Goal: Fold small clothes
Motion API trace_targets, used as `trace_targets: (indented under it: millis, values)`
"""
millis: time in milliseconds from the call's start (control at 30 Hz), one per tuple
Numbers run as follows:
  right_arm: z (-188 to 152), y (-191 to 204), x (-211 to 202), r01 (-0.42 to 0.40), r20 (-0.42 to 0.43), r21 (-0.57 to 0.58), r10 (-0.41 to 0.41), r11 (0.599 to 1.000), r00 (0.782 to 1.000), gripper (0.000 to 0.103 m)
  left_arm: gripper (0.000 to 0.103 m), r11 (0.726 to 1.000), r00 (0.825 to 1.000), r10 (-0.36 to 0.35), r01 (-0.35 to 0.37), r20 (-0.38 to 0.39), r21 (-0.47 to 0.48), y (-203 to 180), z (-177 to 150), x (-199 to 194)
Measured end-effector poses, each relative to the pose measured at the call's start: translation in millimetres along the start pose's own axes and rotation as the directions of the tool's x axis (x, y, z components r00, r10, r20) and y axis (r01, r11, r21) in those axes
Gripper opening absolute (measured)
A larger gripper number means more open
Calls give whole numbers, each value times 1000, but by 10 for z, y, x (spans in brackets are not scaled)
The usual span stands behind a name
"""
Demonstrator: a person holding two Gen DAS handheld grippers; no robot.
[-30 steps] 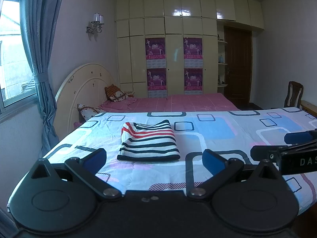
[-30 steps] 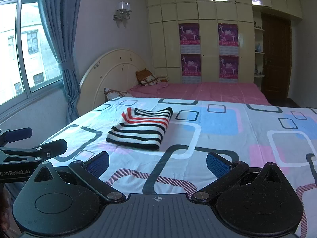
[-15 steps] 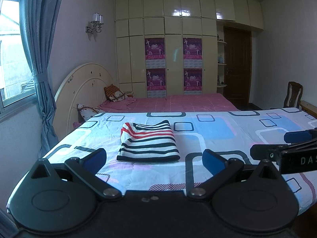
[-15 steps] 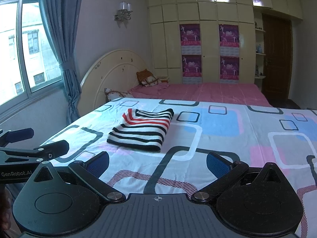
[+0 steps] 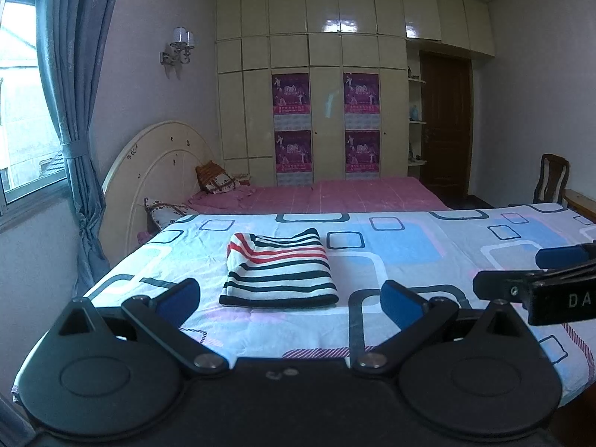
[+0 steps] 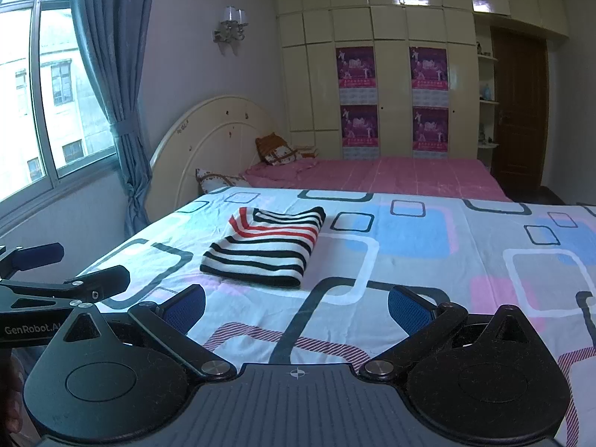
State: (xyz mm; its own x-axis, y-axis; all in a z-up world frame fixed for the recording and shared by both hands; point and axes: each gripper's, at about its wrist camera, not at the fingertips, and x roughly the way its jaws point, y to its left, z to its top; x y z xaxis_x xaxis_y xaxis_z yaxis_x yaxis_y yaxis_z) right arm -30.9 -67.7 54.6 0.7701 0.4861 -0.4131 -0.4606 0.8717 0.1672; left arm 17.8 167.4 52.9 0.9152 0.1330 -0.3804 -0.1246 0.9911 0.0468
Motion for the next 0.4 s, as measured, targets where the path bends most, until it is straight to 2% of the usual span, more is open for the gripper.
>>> trace_targets:
  millis: [400]
  values:
    - [4,-17,-5,2,2,1,-2,1000,1000,103,103,1000,1000,-8,8,5,7,-4,-6,24]
